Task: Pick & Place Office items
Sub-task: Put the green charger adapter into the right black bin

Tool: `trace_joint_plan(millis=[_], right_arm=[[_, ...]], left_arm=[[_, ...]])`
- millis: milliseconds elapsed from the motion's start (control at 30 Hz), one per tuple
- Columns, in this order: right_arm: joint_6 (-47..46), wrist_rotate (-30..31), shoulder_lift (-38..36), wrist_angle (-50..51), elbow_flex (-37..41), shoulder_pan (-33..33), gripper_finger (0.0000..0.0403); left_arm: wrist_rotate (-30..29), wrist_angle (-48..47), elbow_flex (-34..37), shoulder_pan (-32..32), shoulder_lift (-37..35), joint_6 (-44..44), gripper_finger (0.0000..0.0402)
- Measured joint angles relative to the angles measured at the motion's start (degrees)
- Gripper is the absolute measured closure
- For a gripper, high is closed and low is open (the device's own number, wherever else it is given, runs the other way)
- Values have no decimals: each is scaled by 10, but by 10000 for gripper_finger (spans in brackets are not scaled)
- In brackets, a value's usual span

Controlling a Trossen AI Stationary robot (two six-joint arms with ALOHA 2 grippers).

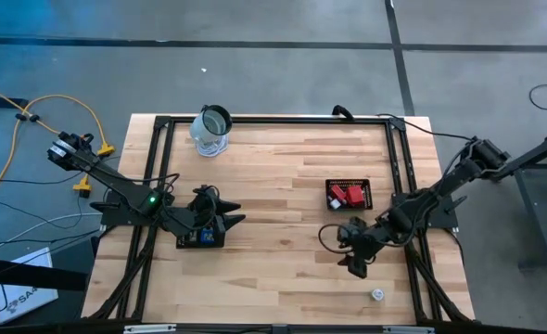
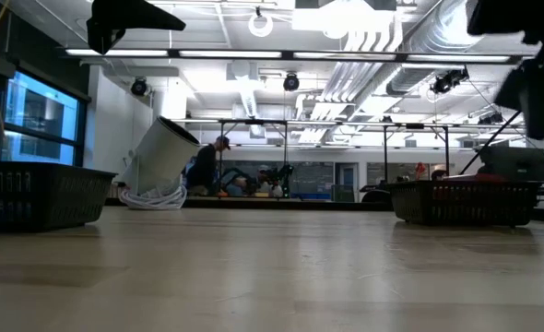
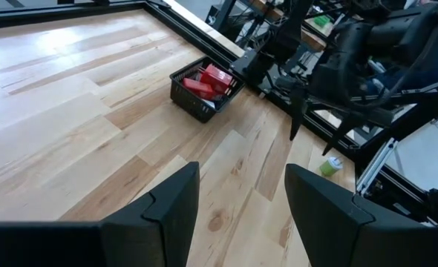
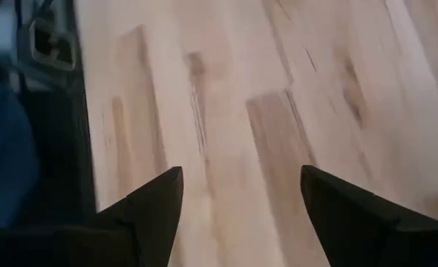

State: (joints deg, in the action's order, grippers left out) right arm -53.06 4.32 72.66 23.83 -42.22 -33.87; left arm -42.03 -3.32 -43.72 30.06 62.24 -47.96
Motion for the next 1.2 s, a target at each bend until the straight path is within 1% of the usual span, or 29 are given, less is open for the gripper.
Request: trace_joint_plan(millis=[100,233,433,667,800,867,1067,1200], right_arm=[[100,18,0,-25,0,-4,144],[187,19,0,-51,0,-2,144],[244,17,0,-76,0,-1,144],[293,-11,0,-96,-1,-1,144],[355,-16,0,-82,-25,-2,144],[378,-17,0,-53,-43,-2,144],[391,-17,0,48,-88,-11,144],[398,-32,0,63,-96,-38,144]], left_arm=[[0,0,0,0,0,0,208],[0,0,0,0,0,0,208],[0,0,0,0,0,0,208],[0,0,0,0,0,0,208],[0,0,0,0,0,0,208],[0,0,0,0,0,0,208],[0,0,0,0,0,0,208],[0,0,0,0,0,0,208]])
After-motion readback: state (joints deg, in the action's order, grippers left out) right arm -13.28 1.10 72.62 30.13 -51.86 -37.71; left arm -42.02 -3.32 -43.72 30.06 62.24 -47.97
